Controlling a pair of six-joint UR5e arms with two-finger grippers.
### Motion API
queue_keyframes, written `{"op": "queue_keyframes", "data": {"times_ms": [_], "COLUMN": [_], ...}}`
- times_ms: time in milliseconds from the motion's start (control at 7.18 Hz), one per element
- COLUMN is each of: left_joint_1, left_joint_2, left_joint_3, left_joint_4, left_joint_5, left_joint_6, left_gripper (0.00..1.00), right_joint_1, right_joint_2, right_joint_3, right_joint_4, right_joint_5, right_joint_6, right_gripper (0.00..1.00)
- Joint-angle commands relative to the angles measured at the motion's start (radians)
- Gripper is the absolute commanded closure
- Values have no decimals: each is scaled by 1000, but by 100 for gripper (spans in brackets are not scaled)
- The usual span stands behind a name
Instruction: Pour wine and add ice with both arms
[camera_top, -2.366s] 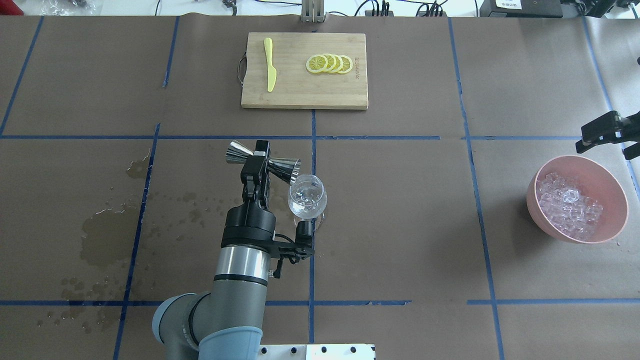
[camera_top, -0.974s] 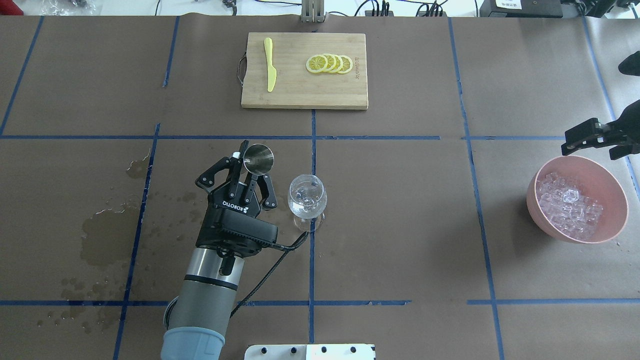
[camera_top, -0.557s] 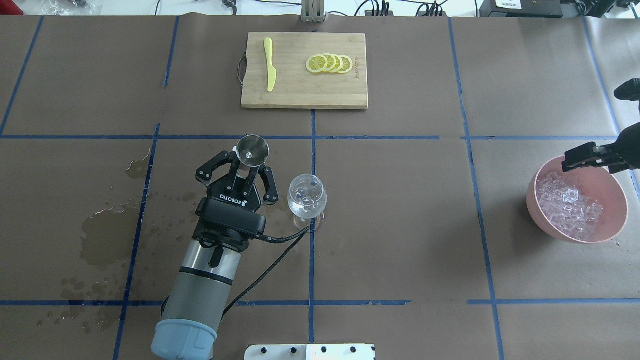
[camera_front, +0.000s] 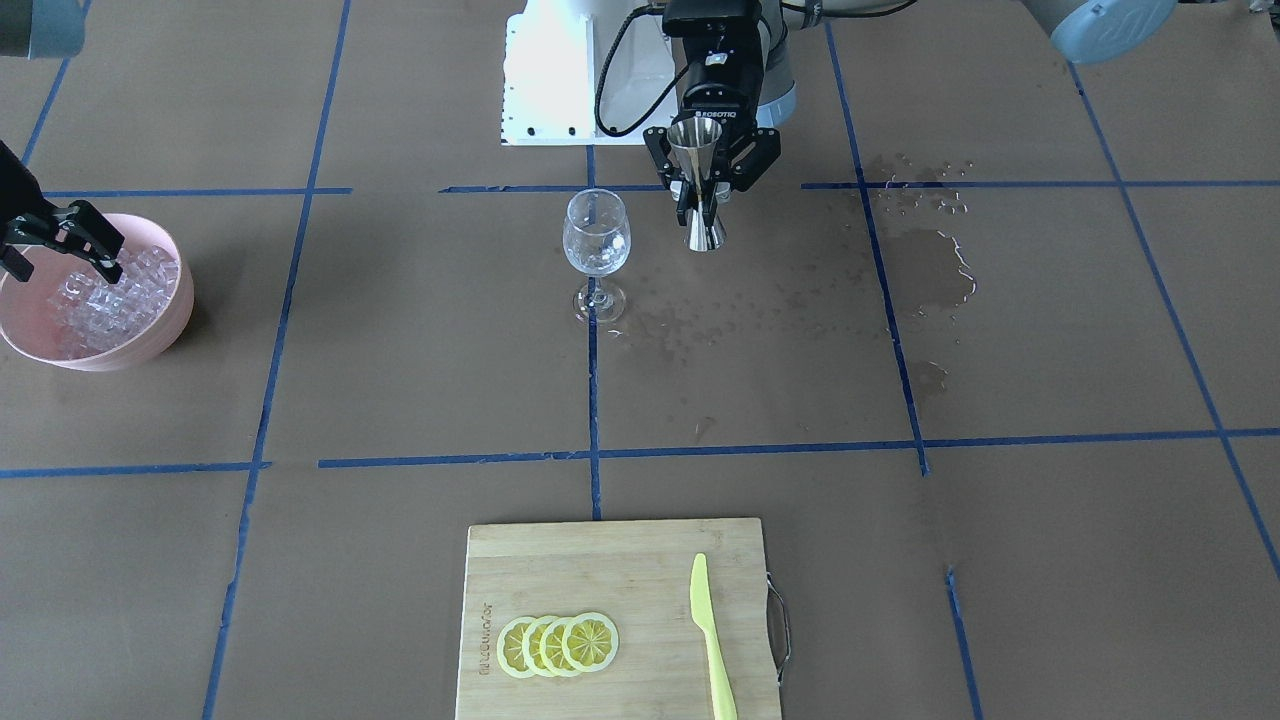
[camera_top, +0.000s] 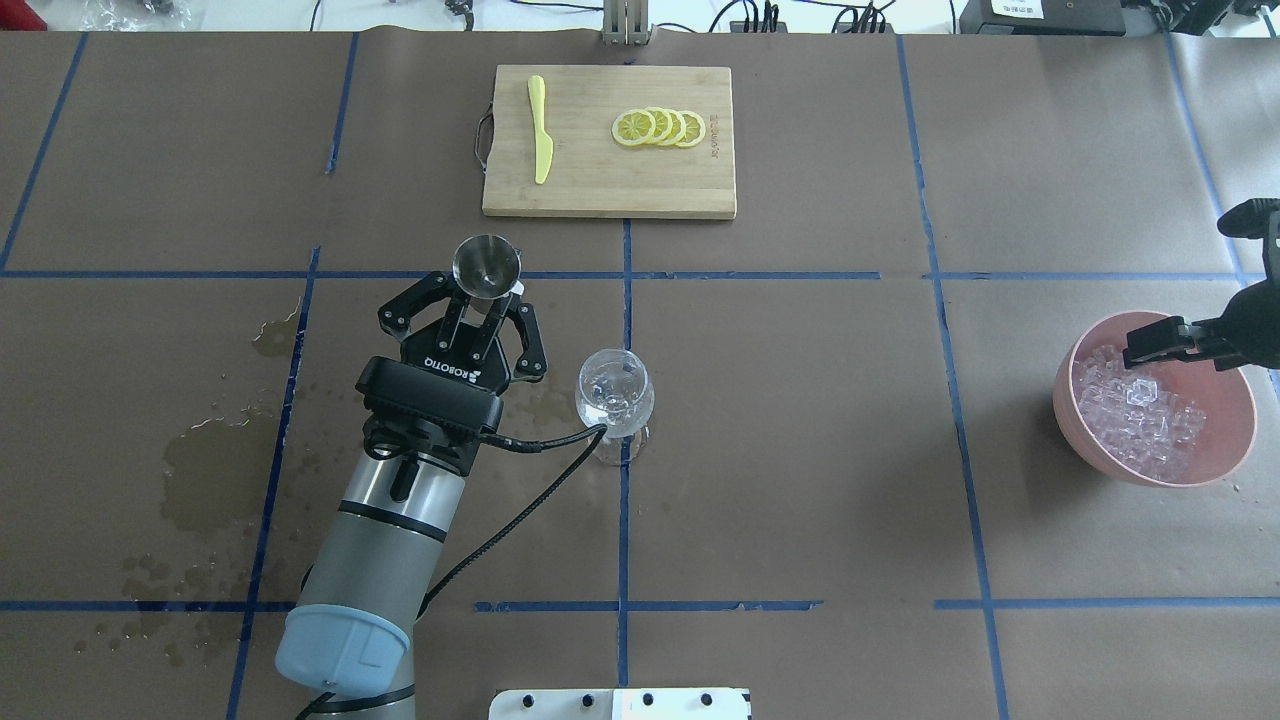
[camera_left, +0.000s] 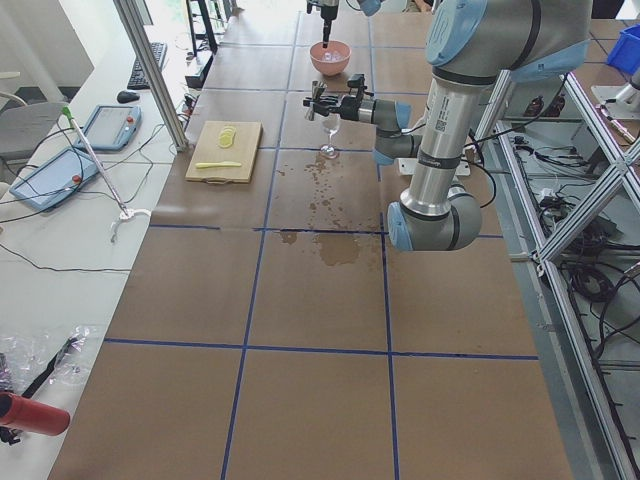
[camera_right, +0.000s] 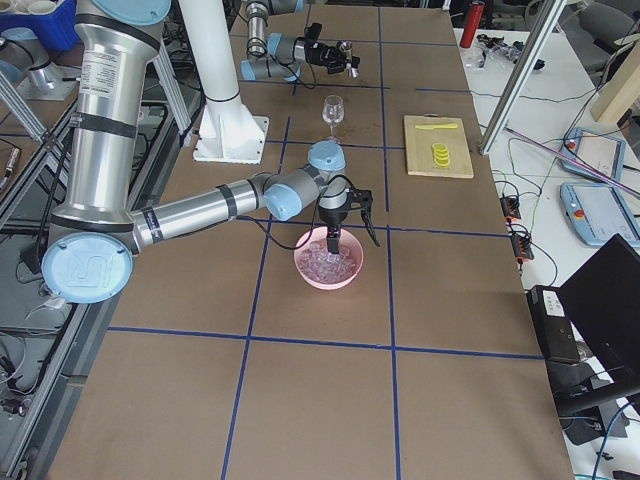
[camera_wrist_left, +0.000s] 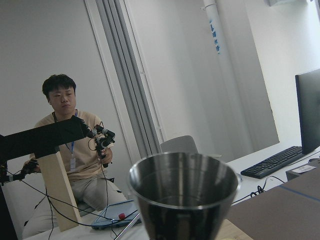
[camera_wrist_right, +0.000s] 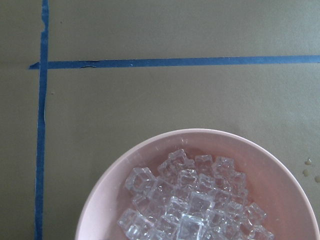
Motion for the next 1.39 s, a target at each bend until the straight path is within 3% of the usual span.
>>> {"op": "queue_keyframes", "data": {"times_ms": [0, 418, 557, 696, 835, 1253], "left_joint_1": [-38, -203, -225, -225, -227, -225], "left_joint_2": [42, 275, 315, 323, 326, 329], "left_joint_3": [-26, -128, -150, -153, -153, -153], "left_joint_4": [0, 0, -2, -3, -3, -3], "left_joint_5": [-37, -273, -300, -301, -301, -301], "left_joint_6": [-9, -98, -100, -103, -103, -103], "left_gripper": [100, 100, 100, 100, 100, 100], "right_joint_1": [-27, -74, -77, -77, -78, -89], "right_joint_2": [-2, -15, -15, -33, -60, -62], "right_joint_3": [-11, -11, -16, -42, -103, -132], "right_joint_4": [3, 3, 3, 75, 261, 288], "right_joint_5": [-21, -61, -61, -60, -46, -56], "right_joint_6": [12, 58, 63, 71, 124, 141], "right_gripper": [0, 0, 0, 0, 0, 7]}}
